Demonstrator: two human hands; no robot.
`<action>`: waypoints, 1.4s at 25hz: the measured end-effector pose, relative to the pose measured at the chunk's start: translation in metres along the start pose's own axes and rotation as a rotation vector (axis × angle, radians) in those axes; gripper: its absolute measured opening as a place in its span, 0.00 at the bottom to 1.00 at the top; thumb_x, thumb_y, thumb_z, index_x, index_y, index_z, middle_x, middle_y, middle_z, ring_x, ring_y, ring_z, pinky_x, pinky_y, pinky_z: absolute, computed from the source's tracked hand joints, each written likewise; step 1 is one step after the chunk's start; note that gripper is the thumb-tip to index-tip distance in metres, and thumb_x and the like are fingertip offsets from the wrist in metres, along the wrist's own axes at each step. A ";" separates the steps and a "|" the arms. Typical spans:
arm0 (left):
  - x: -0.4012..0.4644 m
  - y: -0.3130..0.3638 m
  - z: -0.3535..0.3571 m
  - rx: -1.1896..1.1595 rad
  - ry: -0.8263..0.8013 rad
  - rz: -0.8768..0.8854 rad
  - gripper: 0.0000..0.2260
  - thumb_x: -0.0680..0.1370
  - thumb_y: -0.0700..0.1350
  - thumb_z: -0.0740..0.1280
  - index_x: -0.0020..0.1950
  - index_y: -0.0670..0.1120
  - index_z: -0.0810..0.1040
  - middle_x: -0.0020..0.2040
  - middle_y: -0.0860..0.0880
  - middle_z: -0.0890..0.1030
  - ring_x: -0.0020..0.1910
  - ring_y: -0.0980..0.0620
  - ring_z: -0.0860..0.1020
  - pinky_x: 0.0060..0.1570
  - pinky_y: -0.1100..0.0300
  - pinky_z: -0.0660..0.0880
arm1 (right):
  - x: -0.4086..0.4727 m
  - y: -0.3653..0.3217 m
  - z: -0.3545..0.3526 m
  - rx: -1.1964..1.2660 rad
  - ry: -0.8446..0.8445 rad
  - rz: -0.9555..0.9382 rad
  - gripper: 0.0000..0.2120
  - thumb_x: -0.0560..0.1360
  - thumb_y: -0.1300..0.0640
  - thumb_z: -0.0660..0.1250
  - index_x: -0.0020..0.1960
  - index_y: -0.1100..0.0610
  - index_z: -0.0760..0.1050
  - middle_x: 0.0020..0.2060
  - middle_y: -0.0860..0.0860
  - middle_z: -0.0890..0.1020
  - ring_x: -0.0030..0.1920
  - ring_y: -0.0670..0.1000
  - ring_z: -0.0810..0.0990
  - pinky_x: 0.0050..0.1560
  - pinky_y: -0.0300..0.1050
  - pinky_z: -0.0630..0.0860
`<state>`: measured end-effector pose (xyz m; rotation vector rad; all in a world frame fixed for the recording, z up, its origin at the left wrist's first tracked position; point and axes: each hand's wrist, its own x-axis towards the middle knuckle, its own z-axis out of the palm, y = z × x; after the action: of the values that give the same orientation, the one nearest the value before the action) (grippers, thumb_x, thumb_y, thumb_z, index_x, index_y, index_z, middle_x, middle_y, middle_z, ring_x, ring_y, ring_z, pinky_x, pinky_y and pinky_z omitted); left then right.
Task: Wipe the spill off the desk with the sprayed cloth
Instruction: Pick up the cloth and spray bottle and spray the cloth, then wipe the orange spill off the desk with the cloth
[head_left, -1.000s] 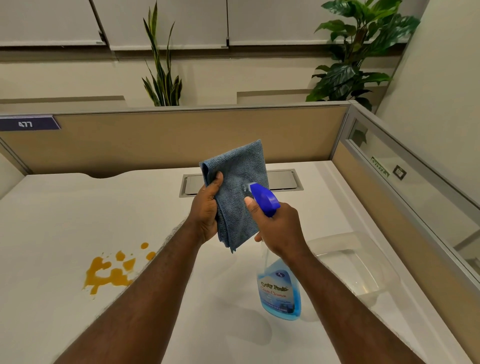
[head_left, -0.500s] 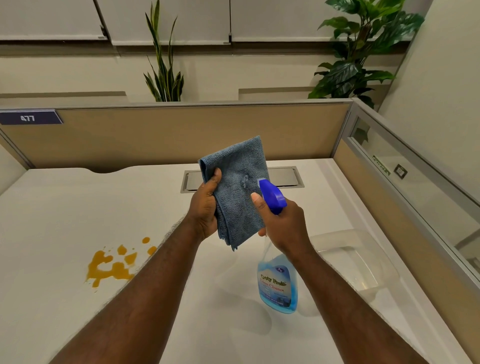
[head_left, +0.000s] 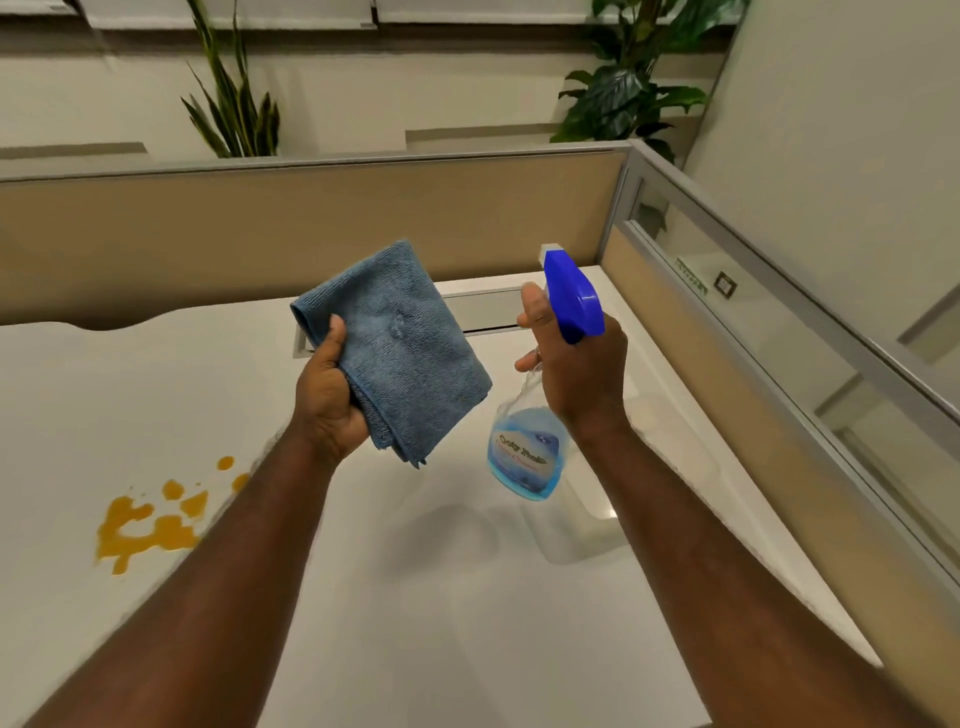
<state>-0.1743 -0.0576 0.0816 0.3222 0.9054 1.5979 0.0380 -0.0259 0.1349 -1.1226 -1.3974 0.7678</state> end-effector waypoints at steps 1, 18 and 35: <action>-0.001 0.000 -0.004 0.001 0.013 0.000 0.26 0.78 0.60 0.60 0.70 0.45 0.72 0.63 0.42 0.80 0.59 0.42 0.80 0.51 0.44 0.79 | -0.003 0.006 0.002 -0.022 0.032 -0.004 0.09 0.75 0.47 0.66 0.40 0.50 0.72 0.35 0.56 0.82 0.29 0.50 0.81 0.30 0.33 0.77; -0.009 -0.007 -0.051 0.005 0.145 -0.012 0.26 0.77 0.61 0.62 0.69 0.47 0.72 0.62 0.44 0.81 0.58 0.43 0.80 0.47 0.46 0.80 | -0.056 0.075 0.043 -0.073 0.237 0.048 0.15 0.71 0.38 0.64 0.44 0.50 0.71 0.34 0.48 0.79 0.33 0.54 0.79 0.38 0.44 0.81; -0.028 -0.002 -0.078 -0.032 0.060 -0.076 0.25 0.78 0.59 0.62 0.68 0.44 0.74 0.62 0.41 0.81 0.59 0.41 0.80 0.54 0.43 0.78 | -0.098 0.084 0.039 -0.206 0.283 0.160 0.47 0.63 0.35 0.72 0.72 0.55 0.57 0.66 0.56 0.70 0.64 0.50 0.70 0.61 0.47 0.72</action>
<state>-0.2170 -0.1120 0.0369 0.2161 0.9263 1.5574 0.0083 -0.0830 0.0169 -1.4575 -1.1758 0.5588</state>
